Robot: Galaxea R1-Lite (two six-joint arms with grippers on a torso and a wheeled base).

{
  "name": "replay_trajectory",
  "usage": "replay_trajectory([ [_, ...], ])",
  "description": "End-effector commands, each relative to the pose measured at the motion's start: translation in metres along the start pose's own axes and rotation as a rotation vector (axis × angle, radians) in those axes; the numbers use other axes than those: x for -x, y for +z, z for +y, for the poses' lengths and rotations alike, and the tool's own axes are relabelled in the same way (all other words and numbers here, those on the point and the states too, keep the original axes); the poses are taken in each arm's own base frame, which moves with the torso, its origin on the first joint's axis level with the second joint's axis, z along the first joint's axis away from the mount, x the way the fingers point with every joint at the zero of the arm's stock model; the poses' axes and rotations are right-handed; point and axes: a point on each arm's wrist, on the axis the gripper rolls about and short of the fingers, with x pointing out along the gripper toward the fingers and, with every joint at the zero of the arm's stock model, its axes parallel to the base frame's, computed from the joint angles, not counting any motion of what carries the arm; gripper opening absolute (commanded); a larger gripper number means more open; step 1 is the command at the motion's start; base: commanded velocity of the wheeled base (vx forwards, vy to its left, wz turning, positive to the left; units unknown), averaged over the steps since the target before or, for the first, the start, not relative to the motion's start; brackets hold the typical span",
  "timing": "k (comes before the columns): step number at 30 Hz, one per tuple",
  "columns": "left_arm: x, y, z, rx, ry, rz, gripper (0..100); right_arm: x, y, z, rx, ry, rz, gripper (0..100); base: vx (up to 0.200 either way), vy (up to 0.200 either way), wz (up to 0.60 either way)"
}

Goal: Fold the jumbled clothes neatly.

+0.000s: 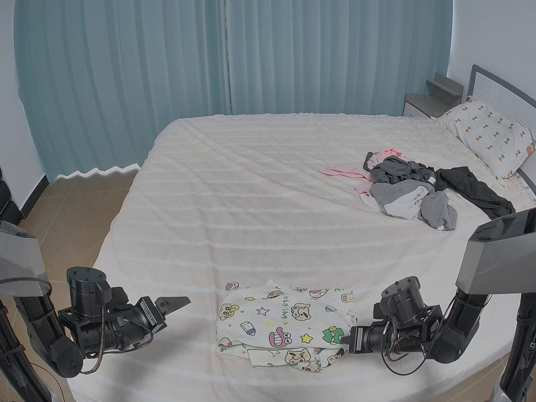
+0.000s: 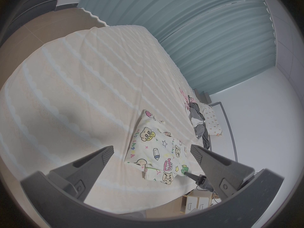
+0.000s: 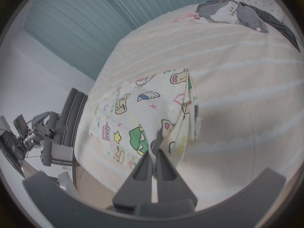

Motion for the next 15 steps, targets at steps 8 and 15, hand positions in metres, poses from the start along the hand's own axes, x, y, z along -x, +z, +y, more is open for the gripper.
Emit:
replay_trajectory([
  [8,0.000,0.000,0.000,0.001,0.002,0.001,100,0.013,-0.001,-0.003,0.044,-0.036,0.043,0,0.000,0.000,0.00],
  [15,0.000,0.000,0.001,0.001,0.003,0.002,100,0.011,-0.002,-0.008,0.067,-0.058,0.057,0,0.000,0.000,0.00],
])
